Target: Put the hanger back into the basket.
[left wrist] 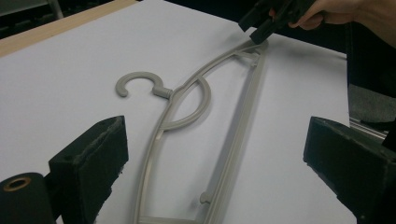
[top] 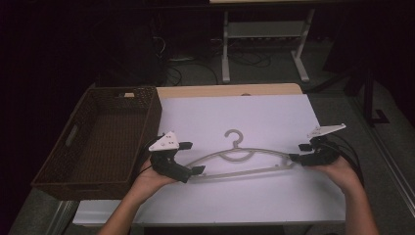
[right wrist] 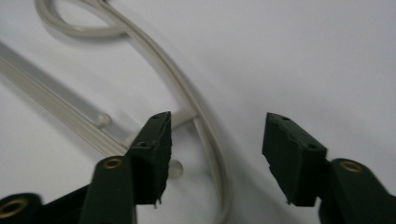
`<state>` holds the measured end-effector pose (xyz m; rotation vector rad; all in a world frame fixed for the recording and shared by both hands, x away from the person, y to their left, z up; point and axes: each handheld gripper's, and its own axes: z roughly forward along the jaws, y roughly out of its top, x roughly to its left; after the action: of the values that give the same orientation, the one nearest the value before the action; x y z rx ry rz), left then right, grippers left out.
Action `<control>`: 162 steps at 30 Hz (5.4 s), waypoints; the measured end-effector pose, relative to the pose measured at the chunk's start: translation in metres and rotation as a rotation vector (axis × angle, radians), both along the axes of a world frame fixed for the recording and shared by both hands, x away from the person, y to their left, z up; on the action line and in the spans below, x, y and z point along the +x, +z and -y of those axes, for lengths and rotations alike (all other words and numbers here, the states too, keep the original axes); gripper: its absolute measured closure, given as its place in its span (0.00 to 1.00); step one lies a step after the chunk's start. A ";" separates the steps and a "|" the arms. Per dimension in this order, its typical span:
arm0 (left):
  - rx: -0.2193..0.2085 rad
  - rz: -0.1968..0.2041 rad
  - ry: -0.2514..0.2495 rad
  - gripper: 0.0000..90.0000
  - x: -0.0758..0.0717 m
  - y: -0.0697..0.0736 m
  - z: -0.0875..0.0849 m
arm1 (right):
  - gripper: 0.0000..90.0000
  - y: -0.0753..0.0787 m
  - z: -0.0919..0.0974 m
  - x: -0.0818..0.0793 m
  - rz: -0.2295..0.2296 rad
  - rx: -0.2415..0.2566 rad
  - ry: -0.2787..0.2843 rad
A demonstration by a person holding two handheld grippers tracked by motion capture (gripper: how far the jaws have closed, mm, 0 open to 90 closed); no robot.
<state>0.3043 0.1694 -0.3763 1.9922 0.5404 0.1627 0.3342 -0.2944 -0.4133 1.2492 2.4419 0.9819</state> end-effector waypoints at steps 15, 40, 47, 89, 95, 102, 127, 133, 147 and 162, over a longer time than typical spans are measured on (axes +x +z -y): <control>0.006 -0.003 0.010 0.07 0.011 -0.005 0.004 | 0.76 0.022 -0.068 -0.021 0.104 0.126 0.167; 0.008 -0.010 0.012 0.07 0.013 -0.008 0.003 | 0.99 -0.014 -0.150 -0.026 -0.014 0.018 0.355; 0.008 -0.010 0.012 0.07 0.013 -0.008 0.004 | 0.99 -0.019 -0.155 -0.029 -0.028 -0.019 0.364; 0.287 -0.060 -0.041 0.27 0.082 -0.055 0.052 | 1.00 -0.024 -0.155 -0.025 -0.058 -0.021 0.362; 0.311 -0.046 -0.075 0.42 0.082 -0.060 0.063 | 1.00 -0.024 -0.155 -0.025 -0.058 -0.020 0.362; 0.350 -0.025 -0.093 0.60 0.080 -0.062 0.074 | 1.00 -0.024 -0.155 -0.024 -0.058 -0.016 0.362; 0.344 -0.005 -0.163 0.91 0.080 -0.059 0.077 | 0.99 -0.022 -0.151 -0.024 -0.065 0.021 0.369; 0.332 -0.008 -0.154 0.91 0.079 -0.057 0.076 | 0.83 -0.015 -0.145 -0.025 -0.032 0.062 0.376; 0.339 0.011 -0.135 0.92 0.071 -0.035 0.073 | 0.33 0.021 -0.117 -0.037 0.082 0.242 0.297; 0.381 0.043 -0.065 0.92 0.058 0.016 0.059 | 0.21 0.047 -0.111 -0.049 0.219 0.288 0.288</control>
<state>0.3621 0.1099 -0.3605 2.3674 0.4397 0.2849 0.2850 -0.1831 -0.3665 0.8187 2.4082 1.5060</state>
